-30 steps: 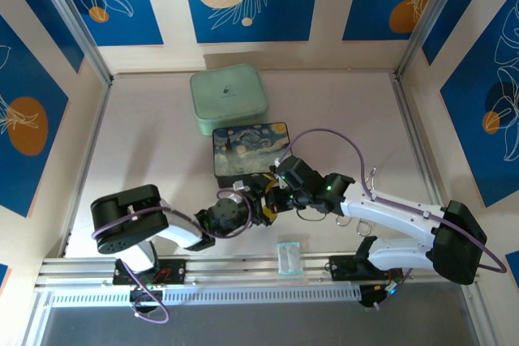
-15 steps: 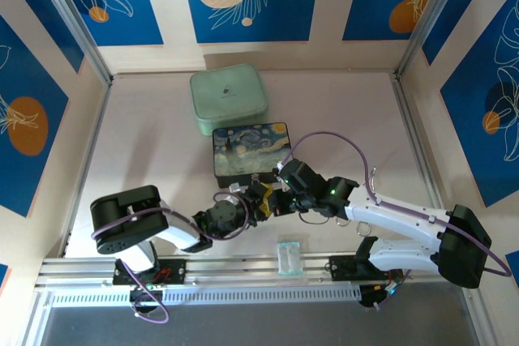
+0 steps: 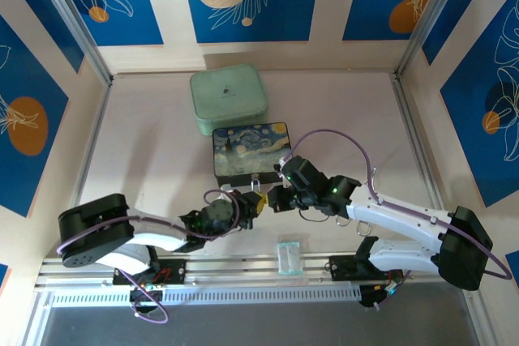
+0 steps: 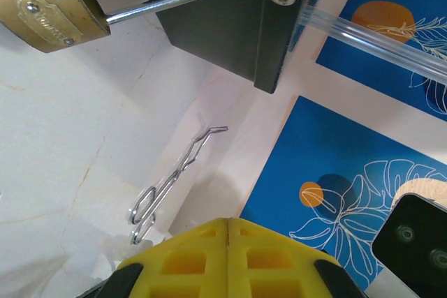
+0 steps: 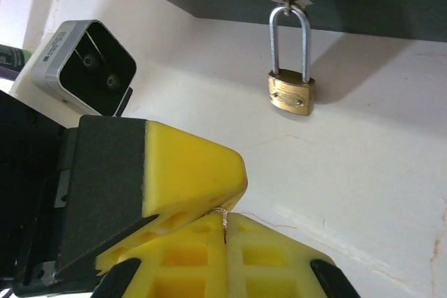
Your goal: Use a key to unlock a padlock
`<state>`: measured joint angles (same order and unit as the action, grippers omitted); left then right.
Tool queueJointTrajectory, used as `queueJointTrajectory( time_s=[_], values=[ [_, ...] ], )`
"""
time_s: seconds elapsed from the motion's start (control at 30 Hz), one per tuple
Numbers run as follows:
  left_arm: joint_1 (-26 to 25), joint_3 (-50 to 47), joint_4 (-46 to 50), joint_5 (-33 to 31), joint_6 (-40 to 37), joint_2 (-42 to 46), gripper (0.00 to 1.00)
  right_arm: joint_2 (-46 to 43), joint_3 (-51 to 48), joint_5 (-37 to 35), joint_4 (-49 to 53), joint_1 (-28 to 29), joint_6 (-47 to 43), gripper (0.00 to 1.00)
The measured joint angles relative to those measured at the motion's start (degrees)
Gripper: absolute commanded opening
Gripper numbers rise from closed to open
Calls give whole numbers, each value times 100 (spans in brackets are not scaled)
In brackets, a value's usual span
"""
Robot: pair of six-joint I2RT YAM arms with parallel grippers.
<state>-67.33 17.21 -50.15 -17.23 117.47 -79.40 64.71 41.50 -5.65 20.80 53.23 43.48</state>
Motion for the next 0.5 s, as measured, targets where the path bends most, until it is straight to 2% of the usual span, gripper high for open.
queueJointTrajectory(
  time_s=[0.1, 0.17, 0.23, 0.33, 0.5],
  values=[
    [52, -4, 341, 0, -175, 323, 0, 0, 0, 83, -133, 0, 0, 3],
    [92, -2, 678, 2, -339, 601, 0, 0, 0, 129, -225, 0, 0, 14],
    [114, 20, 1106, -37, -560, 970, 0, 0, 2, 136, -299, -2, 17, 44],
    [212, 175, 1917, -190, -1193, 1622, 0, -107, -125, 116, -339, -177, 131, 99],
    [518, 861, 2870, -282, -2918, 2393, 0, -850, -721, 546, -1078, -977, 446, 99]
  ],
)
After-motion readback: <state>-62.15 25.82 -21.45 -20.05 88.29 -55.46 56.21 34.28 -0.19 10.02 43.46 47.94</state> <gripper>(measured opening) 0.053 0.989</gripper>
